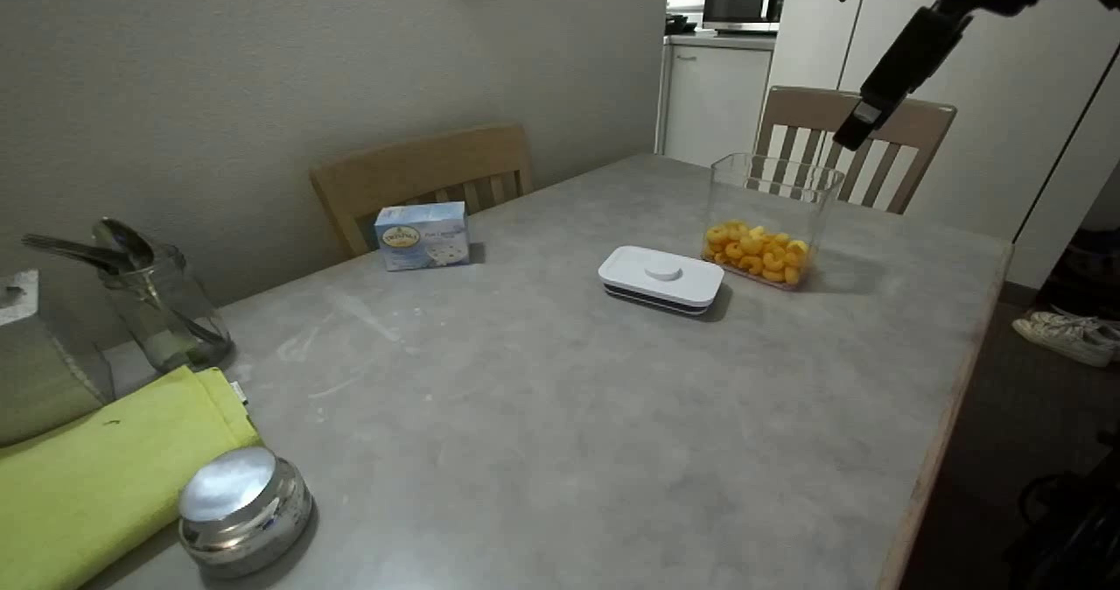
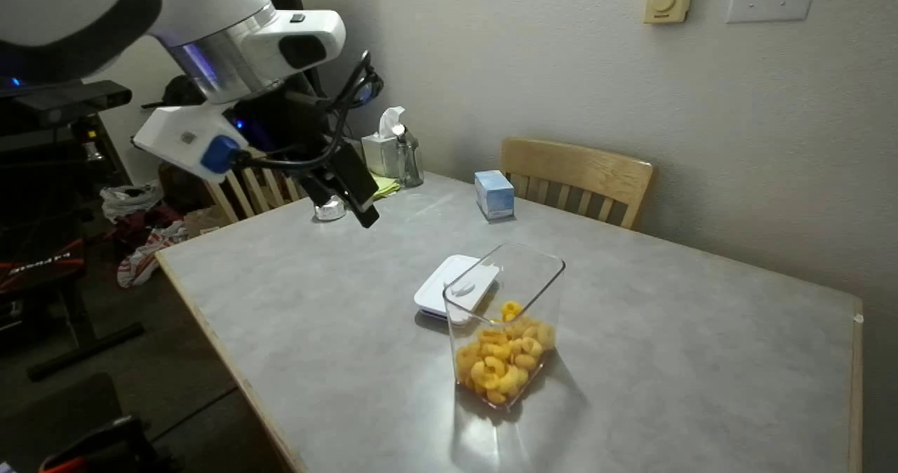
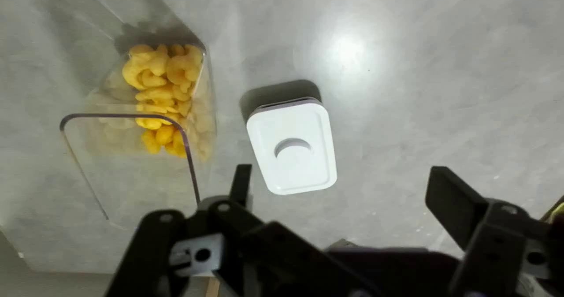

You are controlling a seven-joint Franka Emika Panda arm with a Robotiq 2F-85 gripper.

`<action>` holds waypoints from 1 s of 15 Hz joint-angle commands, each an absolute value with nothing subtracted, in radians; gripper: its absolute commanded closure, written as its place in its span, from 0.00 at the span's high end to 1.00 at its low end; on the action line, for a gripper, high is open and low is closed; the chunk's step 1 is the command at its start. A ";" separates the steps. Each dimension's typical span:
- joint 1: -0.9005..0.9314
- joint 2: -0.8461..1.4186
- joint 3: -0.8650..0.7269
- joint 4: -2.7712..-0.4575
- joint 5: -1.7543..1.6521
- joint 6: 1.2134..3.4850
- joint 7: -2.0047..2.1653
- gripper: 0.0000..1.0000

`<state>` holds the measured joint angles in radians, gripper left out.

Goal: Pick up the lid and place it on the container then press the button on the lid

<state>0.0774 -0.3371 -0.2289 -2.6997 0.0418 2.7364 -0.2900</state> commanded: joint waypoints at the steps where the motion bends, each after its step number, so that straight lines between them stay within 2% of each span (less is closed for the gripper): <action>1: 0.112 -0.215 -0.254 -2.536 0.112 2.601 -0.424 1.00; 8: 0.056 0.014 -0.192 -2.277 0.094 2.435 -0.606 1.00; 10: 0.041 0.063 -0.163 -2.280 0.123 2.534 -0.678 1.00; 11: 0.027 -0.007 -0.150 -2.311 0.090 2.486 -0.604 1.00; 15: 0.014 0.060 -0.127 -2.289 0.087 2.526 -0.627 1.00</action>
